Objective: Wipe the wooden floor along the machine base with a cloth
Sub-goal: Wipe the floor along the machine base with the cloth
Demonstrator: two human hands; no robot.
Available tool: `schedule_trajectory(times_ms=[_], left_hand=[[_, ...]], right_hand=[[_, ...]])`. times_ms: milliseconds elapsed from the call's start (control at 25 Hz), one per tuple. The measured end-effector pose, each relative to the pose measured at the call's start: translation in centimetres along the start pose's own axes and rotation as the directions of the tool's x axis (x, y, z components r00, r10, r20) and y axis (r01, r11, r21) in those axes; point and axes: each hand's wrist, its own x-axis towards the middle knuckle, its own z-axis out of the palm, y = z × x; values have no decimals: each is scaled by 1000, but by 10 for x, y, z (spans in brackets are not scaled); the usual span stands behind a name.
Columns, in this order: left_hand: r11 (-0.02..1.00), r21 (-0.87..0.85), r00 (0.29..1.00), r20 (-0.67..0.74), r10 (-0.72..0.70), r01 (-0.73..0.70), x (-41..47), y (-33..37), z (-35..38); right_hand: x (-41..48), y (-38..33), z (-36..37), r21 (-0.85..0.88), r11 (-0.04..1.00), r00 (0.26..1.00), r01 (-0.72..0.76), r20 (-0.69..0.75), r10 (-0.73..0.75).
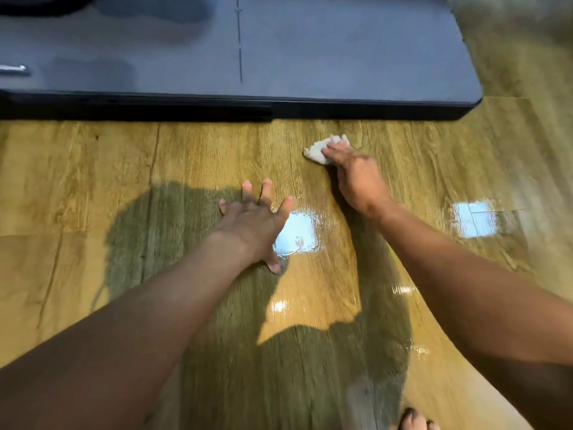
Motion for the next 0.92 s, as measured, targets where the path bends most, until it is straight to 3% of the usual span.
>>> schedule_trajectory(times_ms=[160,280,360,440,560,720,800,920], left_hand=[[1000,-20,1000,-20,11,-11,-2,-3,1],[999,-33,1000,-8,-3,3,0,1,2],[1000,-30,1000,-7,-5,4,1,0,2],[999,-45,1000,-7,6,-7,1,1,1],[999,-44,1000,-21,-1,0,-1,0,2],[1000,-22,1000,-26,-10,9,-3,2,3],[999,-24,999,-25,-25,24,-2,3,2],[997,-64,999,-18,-37,36,-3,5,-1]], right_hand=[[39,-10,0,19,986,984,-168,-51,169],[-13,-28,15,-16,1000,998,-1,-60,0],[-5,-24,12,-30,994,994,110,15,-109],[33,-16,2,-70,997,998,36,50,-32],[50,-23,-5,-52,995,997,-82,-16,82],[-68,-42,3,56,986,986,156,53,-159],[-80,-29,2,45,963,959,265,89,-268],[-30,-22,-5,-28,987,983,161,93,-158]])
